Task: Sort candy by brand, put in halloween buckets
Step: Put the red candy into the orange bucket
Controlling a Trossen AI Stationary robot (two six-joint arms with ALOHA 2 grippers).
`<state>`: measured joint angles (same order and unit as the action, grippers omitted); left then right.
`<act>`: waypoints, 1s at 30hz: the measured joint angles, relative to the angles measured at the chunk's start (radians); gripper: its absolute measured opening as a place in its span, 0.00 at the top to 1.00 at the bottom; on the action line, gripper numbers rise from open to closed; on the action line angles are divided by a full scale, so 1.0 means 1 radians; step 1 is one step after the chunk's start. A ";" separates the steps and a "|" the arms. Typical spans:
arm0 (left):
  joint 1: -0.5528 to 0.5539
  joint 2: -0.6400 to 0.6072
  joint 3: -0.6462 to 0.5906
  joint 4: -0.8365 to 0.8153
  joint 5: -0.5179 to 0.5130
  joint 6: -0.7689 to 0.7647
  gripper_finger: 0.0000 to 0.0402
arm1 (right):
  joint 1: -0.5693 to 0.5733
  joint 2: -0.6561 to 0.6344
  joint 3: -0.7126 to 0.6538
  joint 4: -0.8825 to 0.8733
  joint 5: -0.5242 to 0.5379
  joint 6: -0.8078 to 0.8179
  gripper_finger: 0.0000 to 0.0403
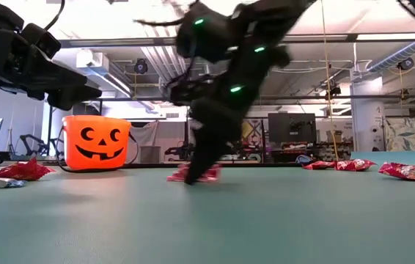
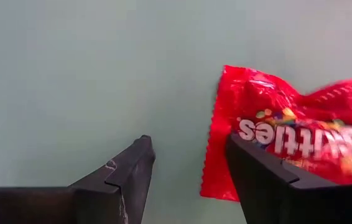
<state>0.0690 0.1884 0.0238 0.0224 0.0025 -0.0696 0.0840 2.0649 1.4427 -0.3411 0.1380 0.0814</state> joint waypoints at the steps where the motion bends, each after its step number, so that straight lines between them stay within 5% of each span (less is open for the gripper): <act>1: 0.000 0.000 0.000 0.000 0.000 0.000 0.32 | -0.018 0.027 0.050 -0.004 0.033 -0.036 0.52; 9: 0.000 0.002 0.000 0.000 0.000 0.000 0.32 | -0.141 0.129 0.540 -0.393 0.162 0.043 0.52; 15: 0.000 0.002 0.000 0.000 0.000 0.000 0.32 | -0.077 0.062 0.714 -0.602 0.155 0.115 0.52; 22: 0.000 0.002 0.000 0.000 0.000 0.000 0.32 | 0.093 -0.070 0.697 -0.656 0.342 0.148 0.52; 30: 0.000 0.002 0.000 0.000 0.000 0.000 0.32 | 0.218 -0.240 0.438 -0.715 0.411 0.237 0.52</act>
<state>0.0692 0.1902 0.0238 0.0223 0.0025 -0.0696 0.3024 1.8253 1.8810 -1.0558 0.5491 0.3186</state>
